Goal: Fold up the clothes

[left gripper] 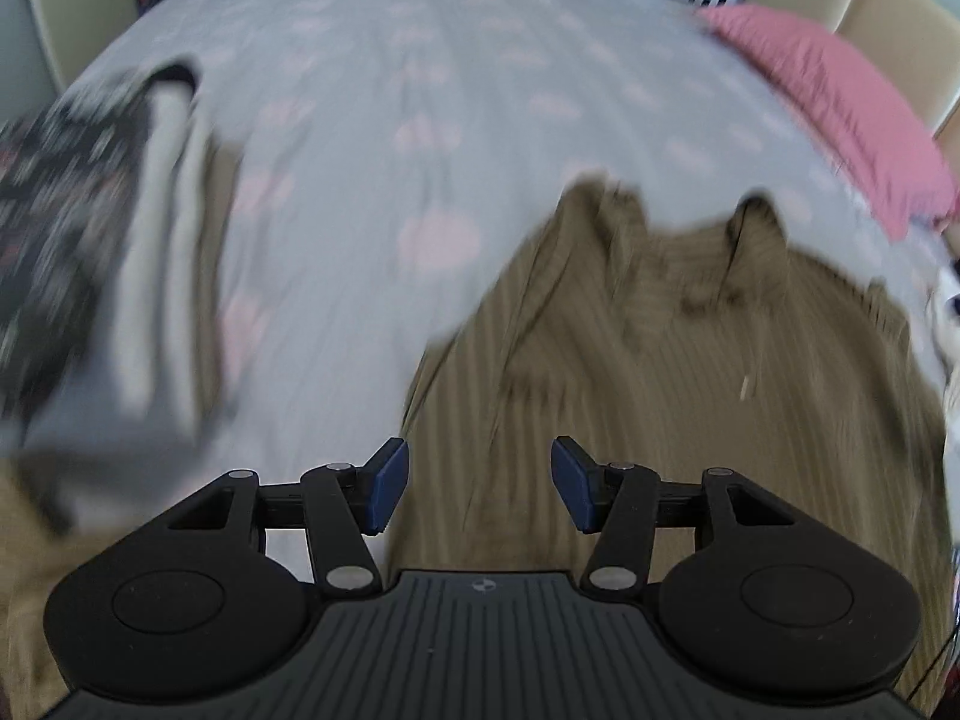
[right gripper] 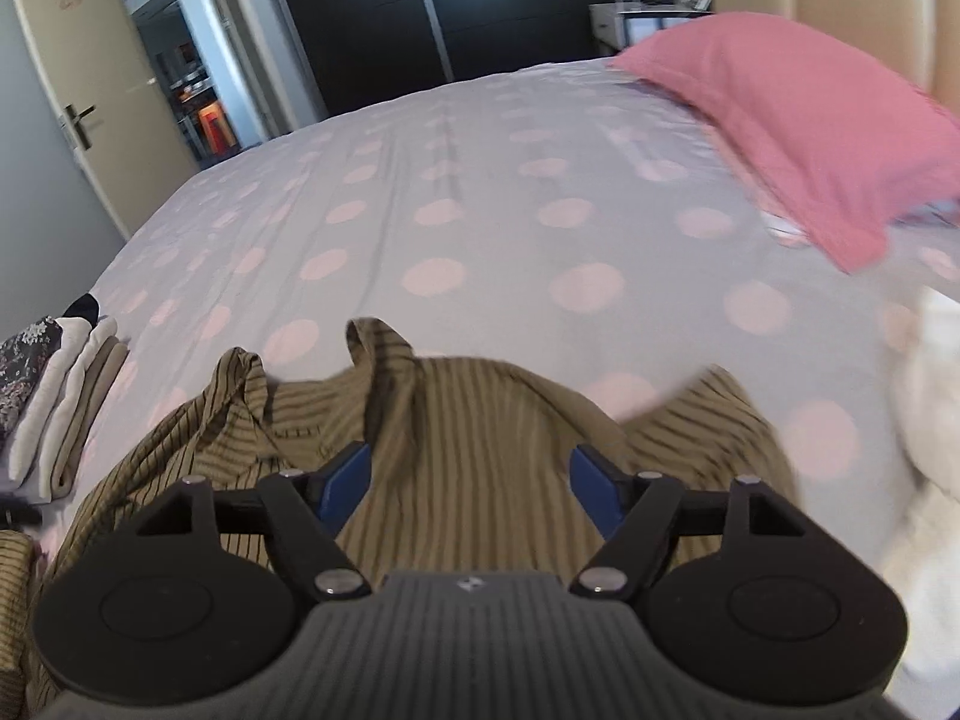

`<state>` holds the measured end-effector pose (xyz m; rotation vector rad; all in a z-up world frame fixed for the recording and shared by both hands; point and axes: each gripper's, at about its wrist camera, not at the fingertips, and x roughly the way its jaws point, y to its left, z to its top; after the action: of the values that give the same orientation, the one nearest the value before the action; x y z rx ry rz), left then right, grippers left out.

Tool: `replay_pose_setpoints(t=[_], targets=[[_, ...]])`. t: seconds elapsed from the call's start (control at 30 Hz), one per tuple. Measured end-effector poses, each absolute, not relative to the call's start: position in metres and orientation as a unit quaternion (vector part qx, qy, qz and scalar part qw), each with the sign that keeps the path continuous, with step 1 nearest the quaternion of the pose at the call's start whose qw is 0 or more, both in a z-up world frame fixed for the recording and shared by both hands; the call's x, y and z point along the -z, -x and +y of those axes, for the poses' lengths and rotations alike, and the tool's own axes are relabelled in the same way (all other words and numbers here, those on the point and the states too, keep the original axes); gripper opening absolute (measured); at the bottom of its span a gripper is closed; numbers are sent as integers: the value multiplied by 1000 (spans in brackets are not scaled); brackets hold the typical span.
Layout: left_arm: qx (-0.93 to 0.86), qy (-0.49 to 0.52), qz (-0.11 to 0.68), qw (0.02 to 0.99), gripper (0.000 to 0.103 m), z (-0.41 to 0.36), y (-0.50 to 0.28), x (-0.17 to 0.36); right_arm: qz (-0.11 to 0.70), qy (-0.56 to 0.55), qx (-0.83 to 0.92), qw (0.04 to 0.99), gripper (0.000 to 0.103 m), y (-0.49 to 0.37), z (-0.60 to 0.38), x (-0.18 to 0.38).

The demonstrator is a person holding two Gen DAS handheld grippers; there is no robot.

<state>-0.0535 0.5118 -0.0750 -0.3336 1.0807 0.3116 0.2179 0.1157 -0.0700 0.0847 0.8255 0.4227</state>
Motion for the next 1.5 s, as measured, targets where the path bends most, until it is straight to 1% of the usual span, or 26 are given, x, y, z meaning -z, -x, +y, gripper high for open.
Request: replay_pose_setpoints(t=[0.07,0.13,0.23,0.27,0.3,0.33,0.4,0.43,0.5,0.6,0.8,1.0,1.23,1.5], targets=[[-149,167,528,819,51,507,76,82,398,-47,-184,897,76,-194,98,62],[-144,170,542,810,51,499,94,90,400,-53,-173,899,80,-171,82,56],[-139,159,550,808,50,489,105,98,409,-65,-161,896,81,-142,63,52],[-140,158,553,806,48,488,105,101,415,-69,-158,893,81,-133,58,53],[-141,160,557,803,42,489,104,104,422,-72,-155,890,81,-125,55,53],[-142,163,561,799,38,490,102,106,431,-70,-153,886,81,-120,54,54],[-146,163,566,795,24,492,101,108,431,-58,-154,887,81,-107,53,53],[-147,161,569,793,20,493,100,108,426,-51,-153,890,81,-102,53,51],[-149,160,574,789,6,492,101,109,419,-35,-144,896,81,-97,55,47],[-154,159,564,795,0,493,102,103,404,-27,-135,904,81,-99,55,40],[-171,173,515,822,0,507,105,75,397,-33,-124,909,81,-107,60,37],[-213,190,465,838,0,541,104,51,400,-9,-120,909,81,-112,69,41],[-276,190,431,838,0,577,105,54,411,9,-99,906,81,-127,74,51],[-332,156,378,850,0,594,109,46,413,28,-87,906,81,-143,67,67]])
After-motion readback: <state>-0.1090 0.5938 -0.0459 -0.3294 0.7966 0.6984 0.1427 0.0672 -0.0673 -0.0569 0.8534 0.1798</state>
